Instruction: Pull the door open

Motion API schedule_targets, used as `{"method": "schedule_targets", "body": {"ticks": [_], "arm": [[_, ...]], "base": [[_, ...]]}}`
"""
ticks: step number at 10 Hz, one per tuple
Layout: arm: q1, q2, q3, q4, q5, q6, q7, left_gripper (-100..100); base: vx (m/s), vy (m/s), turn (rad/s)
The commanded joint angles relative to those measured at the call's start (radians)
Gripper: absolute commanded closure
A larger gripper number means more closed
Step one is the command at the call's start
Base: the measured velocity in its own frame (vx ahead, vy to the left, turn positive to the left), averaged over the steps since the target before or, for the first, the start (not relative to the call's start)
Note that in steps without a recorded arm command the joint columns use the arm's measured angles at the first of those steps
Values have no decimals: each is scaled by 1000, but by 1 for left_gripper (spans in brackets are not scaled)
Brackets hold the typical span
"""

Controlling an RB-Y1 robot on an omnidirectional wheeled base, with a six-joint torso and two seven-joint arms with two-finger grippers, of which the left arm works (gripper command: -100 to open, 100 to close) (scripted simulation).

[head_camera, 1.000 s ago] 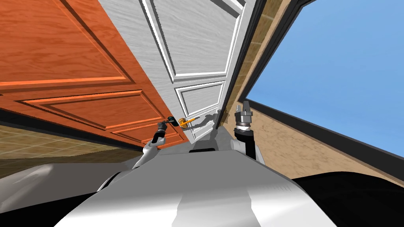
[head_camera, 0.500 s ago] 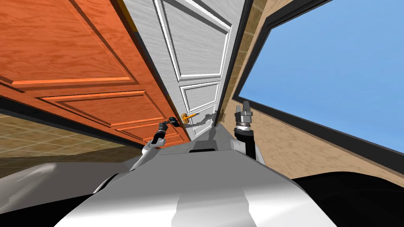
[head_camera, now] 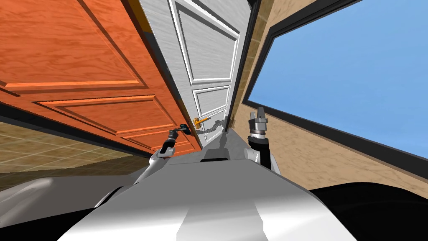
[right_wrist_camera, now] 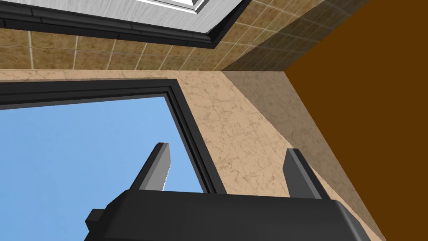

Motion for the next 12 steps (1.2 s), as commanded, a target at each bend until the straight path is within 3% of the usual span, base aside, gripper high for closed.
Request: {"method": "schedule_targets", "body": {"ticks": [1,7,8,9,12], "arm": [[17,7,-29,-19,-3,-9,20,100],[60,52,-100,-67,-8,-47,81,100],[56,52,-81,-64,-5,-35,71,100],[82,75,-107,-78,-7,-61,96,100],[110,103,-134,-96,-9,-93,124,100]], "base": [[-194,73,-105],[-194,70,-102],[-96,40,-20],[-162,64,-121],[-192,55,-108]]}}
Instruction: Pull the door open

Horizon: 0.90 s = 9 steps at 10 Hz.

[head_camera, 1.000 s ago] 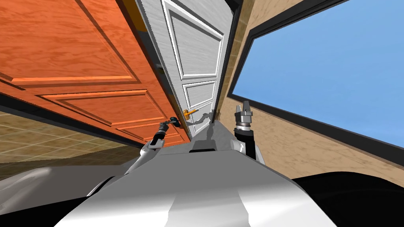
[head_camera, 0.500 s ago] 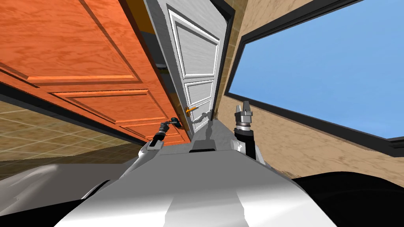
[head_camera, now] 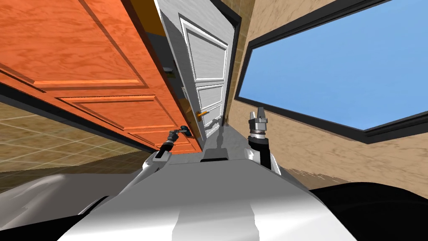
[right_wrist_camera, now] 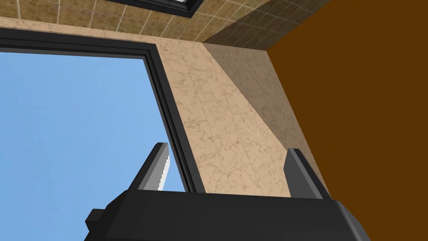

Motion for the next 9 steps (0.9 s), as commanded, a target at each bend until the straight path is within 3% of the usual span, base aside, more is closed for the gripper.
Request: {"method": "schedule_targets", "body": {"ticks": [1,5,6,7,9], "arm": [[22,13,-29,-16,-4,-24,20,100],[55,46,-63,-39,-6,-62,54,100],[52,45,-47,-33,-4,-49,44,100],[73,66,-62,-33,-4,-84,63,100],[89,83,-73,-36,-5,-111,77,100]], "base": [[-200,64,-93],[-168,76,-75],[-68,37,-12],[-153,60,-120],[-218,92,-168]]}}
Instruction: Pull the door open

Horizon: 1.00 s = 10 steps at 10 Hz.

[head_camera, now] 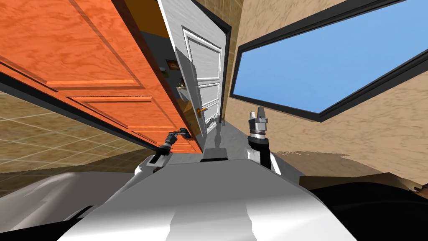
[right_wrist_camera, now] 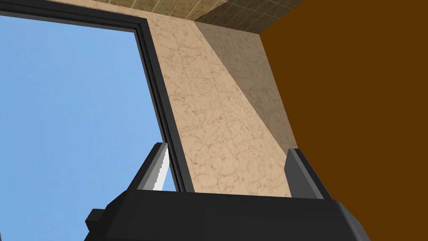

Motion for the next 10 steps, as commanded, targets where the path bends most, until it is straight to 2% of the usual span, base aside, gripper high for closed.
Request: {"method": "schedule_targets", "body": {"ticks": [1,2,6,7,8,9,10], "arm": [[24,13,-22,-6,-4,-36,16,100],[30,19,-26,-7,-4,-46,21,100],[66,58,-53,-13,-5,-109,54,100],[61,55,-39,-11,-1,-93,46,100],[72,67,-48,-3,-3,-122,57,100],[74,70,-50,-1,-3,-129,59,100],[81,80,-56,6,-4,-150,67,100]], "base": [[-204,89,-142],[-168,79,-83],[-165,85,-109],[-77,51,-21],[-139,84,-213],[-195,93,-162],[-204,96,-144]]}}
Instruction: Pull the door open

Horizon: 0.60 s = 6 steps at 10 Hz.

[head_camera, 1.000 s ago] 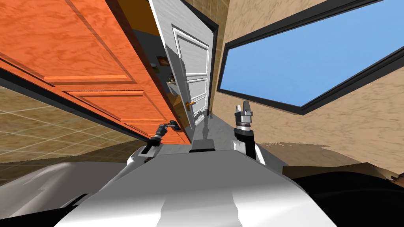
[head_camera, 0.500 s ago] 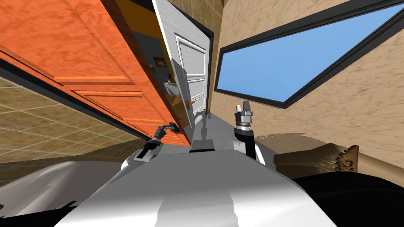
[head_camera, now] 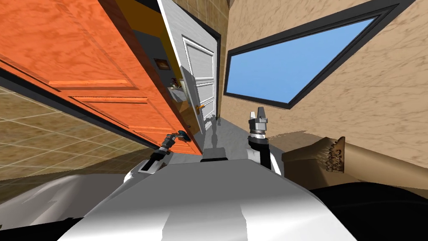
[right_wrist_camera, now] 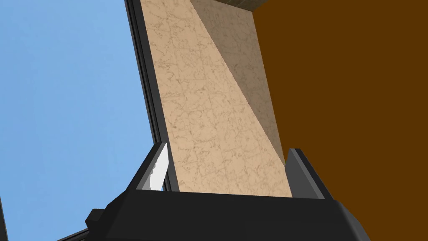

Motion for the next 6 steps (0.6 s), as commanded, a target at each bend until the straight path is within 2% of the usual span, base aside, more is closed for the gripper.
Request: {"method": "schedule_targets", "body": {"ticks": [1,6], "arm": [[12,7,-15,10,-4,-34,10,100],[34,38,-35,31,-6,-105,37,100]], "base": [[-207,89,-181],[-203,94,-136]]}}
